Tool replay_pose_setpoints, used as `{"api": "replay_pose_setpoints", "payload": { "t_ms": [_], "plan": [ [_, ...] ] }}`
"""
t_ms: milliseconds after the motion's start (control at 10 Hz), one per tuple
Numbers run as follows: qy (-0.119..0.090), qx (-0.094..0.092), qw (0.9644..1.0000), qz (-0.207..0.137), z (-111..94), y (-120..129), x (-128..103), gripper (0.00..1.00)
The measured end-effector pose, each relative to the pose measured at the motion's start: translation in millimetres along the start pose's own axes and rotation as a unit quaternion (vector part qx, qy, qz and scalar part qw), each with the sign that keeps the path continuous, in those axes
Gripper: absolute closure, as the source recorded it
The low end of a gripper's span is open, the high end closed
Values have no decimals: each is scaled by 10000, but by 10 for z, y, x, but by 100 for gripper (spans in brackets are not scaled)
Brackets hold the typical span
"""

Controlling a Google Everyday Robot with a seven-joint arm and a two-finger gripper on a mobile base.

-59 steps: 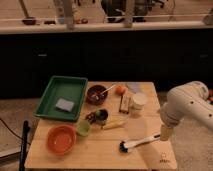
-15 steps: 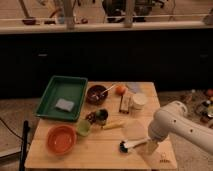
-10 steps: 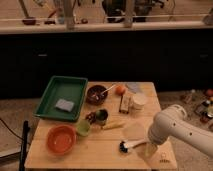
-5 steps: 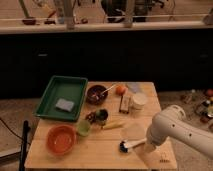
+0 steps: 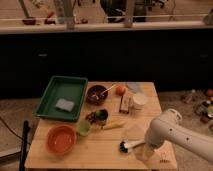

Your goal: Place brush in red bowl

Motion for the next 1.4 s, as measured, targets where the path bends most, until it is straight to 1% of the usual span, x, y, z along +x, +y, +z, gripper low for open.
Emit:
{"api": "replay_pose_setpoints", "payload": {
  "t_ms": [100, 200, 300, 400, 700, 900, 1100, 1400],
  "plan": [
    [-23, 40, 10000, -68, -21, -25, -15, 20],
    [-37, 69, 9998, -159, -33, -52, -44, 20],
    [-111, 116, 9985, -517, 4, -147, -219, 20],
    [-180, 119, 9970, -741, 57, -196, -341, 20],
    [-250, 60, 9935, -1112, 220, -226, -398, 20],
    [-277, 14, 9927, -1175, 347, -247, -341, 20],
    [-286, -9, 9925, -1190, 420, -283, -203, 20],
    [-324, 36, 9921, -1211, 423, -330, -27, 20]
  ]
}}
